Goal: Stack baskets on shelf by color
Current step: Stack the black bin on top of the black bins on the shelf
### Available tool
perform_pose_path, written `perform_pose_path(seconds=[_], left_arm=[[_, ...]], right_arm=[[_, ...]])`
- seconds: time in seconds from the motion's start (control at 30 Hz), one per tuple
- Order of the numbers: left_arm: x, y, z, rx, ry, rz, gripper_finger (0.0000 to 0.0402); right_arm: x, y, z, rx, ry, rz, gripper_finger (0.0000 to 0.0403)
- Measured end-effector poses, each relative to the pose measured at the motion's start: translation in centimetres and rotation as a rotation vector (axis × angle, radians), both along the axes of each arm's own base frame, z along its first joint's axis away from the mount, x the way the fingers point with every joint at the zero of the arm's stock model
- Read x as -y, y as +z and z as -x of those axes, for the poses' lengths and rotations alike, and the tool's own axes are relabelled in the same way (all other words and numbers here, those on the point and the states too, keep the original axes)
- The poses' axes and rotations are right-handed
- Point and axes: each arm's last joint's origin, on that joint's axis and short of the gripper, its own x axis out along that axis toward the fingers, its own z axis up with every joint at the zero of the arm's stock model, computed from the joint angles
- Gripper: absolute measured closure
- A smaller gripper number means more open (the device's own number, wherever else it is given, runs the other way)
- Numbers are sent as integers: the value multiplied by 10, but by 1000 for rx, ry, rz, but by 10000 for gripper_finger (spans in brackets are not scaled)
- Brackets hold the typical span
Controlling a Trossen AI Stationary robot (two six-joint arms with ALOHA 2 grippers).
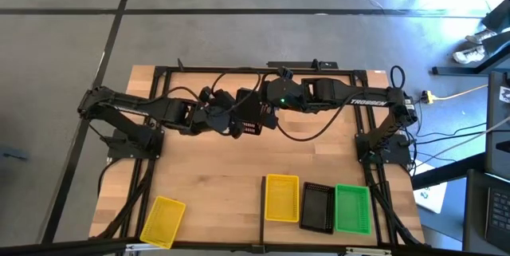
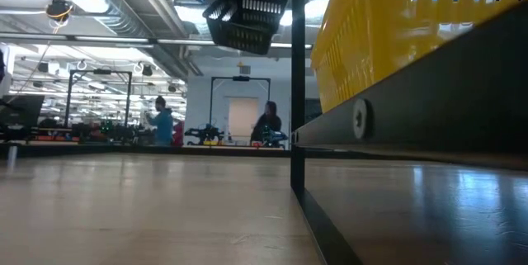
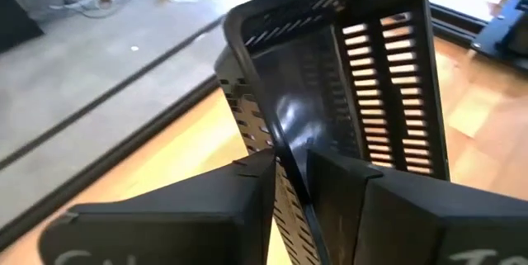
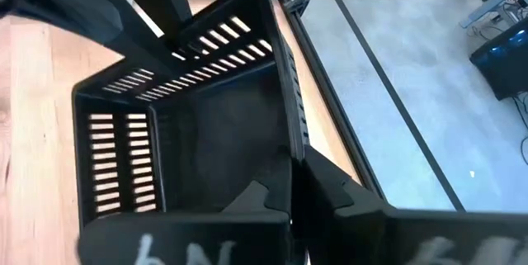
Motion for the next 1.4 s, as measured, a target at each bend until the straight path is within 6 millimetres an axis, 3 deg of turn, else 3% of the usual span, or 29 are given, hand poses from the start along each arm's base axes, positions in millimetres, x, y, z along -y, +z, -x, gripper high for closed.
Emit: perform_pose_path(seconds=[0.37, 0.77, 0.87, 1.17, 1.4], left_arm=[[-3, 7, 6, 21, -41, 46, 330], [18, 32, 32, 114, -204, 83, 327], [24, 37, 41, 124, -236, 89, 327], [33, 52, 63, 180, -295, 84, 327], [33, 56, 73, 187, -273, 53, 327]], right_arm=[[0, -2, 3, -42, -1, -5, 401], [1, -5, 7, -88, -35, 24, 402], [-1, 5, 12, -85, -13, -49, 402], [-25, 55, 62, -153, 56, -212, 402], [-57, 66, 103, -238, 95, -357, 403]])
